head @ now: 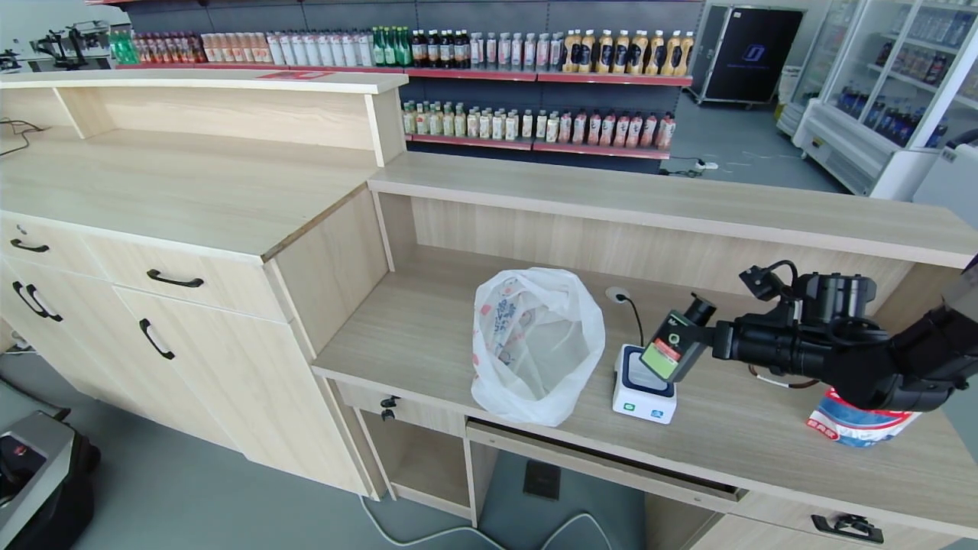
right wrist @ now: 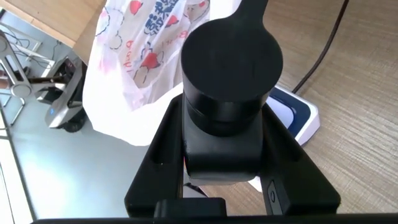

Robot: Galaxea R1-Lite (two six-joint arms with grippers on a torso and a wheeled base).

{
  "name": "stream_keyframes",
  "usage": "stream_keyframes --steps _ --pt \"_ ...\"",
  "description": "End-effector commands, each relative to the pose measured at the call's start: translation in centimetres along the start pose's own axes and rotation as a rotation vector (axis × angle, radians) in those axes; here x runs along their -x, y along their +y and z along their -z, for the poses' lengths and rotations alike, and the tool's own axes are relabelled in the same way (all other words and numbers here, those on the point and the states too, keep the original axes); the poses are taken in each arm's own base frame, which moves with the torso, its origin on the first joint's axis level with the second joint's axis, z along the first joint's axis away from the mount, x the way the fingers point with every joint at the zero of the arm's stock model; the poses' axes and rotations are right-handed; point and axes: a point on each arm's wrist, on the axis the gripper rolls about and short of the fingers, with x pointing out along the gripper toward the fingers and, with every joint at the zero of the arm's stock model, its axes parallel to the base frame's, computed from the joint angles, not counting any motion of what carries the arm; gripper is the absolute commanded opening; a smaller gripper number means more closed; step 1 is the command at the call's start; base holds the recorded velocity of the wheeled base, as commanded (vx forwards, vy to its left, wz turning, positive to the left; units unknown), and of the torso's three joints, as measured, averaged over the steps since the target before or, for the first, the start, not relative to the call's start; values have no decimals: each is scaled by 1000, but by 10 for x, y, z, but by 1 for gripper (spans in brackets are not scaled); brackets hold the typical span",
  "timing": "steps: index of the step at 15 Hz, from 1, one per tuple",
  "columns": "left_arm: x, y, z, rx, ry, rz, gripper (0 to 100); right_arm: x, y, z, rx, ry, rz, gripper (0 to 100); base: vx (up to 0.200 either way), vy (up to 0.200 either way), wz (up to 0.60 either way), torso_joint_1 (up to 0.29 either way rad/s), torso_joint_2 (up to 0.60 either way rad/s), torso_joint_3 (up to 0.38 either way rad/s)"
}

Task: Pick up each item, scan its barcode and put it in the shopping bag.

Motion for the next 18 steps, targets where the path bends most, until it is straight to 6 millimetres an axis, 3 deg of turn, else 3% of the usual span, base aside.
stream_keyframes --steps 1,11,13,15,18 --pt "0 0 0 0 -1 0 100 -2 -1 0 -1 1 0 0 0 0 0 0 0 0" --pt "0 0 0 0 -1 0 100 -12 0 -6 -18 -21 -19 0 0 0 0 0 0 0" --pt "0 0 0 0 -1 0 100 3 12 -28 27 -78 -19 0 0 0 0 0 0 0" --pt "0 0 0 0 -1 0 100 34 19 -55 226 -161 116 0 0 0 0 0 0 0" --pt "0 0 0 0 -1 0 100 85 18 -57 575 -142 378 0 0 0 0 0 0 0"
